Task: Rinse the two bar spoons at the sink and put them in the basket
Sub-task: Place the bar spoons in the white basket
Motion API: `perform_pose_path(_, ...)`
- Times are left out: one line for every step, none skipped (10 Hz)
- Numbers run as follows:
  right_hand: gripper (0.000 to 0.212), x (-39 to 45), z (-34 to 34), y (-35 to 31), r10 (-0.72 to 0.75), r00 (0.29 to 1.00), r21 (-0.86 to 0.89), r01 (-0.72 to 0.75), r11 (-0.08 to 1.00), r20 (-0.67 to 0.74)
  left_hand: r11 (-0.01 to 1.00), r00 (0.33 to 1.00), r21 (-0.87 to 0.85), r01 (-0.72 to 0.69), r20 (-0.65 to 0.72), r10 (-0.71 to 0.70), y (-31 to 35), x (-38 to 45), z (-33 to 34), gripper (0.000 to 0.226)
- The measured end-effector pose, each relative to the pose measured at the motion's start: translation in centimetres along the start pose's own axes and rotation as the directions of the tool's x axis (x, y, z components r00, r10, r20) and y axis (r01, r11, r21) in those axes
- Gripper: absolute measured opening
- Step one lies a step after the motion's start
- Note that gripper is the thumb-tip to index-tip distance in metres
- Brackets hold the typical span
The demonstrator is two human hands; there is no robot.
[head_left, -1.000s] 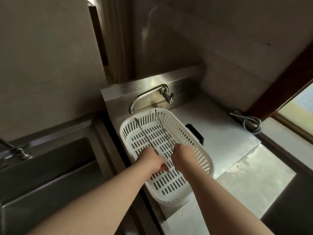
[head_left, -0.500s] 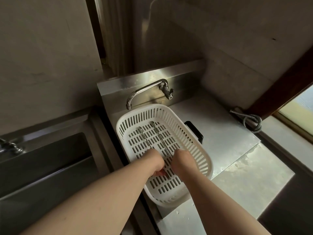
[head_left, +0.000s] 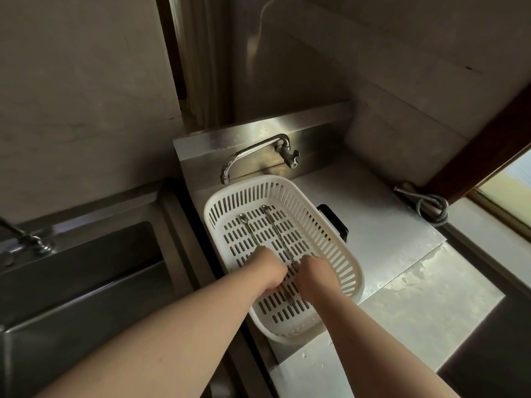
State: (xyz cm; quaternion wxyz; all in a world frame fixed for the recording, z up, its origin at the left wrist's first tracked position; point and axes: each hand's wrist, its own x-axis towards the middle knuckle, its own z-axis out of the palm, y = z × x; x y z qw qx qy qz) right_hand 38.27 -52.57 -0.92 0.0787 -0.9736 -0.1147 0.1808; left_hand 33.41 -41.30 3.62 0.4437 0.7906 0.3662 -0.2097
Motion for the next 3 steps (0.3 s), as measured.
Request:
perform_pose_path(0.022, -1.2, -0.7, -0.9, 0.019, 0.997, 0.037, -0.016, 0.999, -0.07, 0.986, 0.976, 0.043, -0.161, -0.143, 0.166, -0.6, -1.1, -2.0, 0.03)
perform_pose_path(0.012, -3.0, -1.9, -2.5, -0.049, 0.967, 0.035, 0.06, 0.998, -0.25, 0.95, 0.928, -0.034, -0.311, -0.227, 0.296, -2.3, -2.8, -4.8, 0.037)
perform_pose_path(0.029, -5.5, -3.8, -5.5, -0.181, 0.882, 0.019, 0.211, 0.977, -0.435, 0.904, 0.858, -0.019, -0.426, -0.325, 0.398, -4.9, -5.8, -9.0, 0.046)
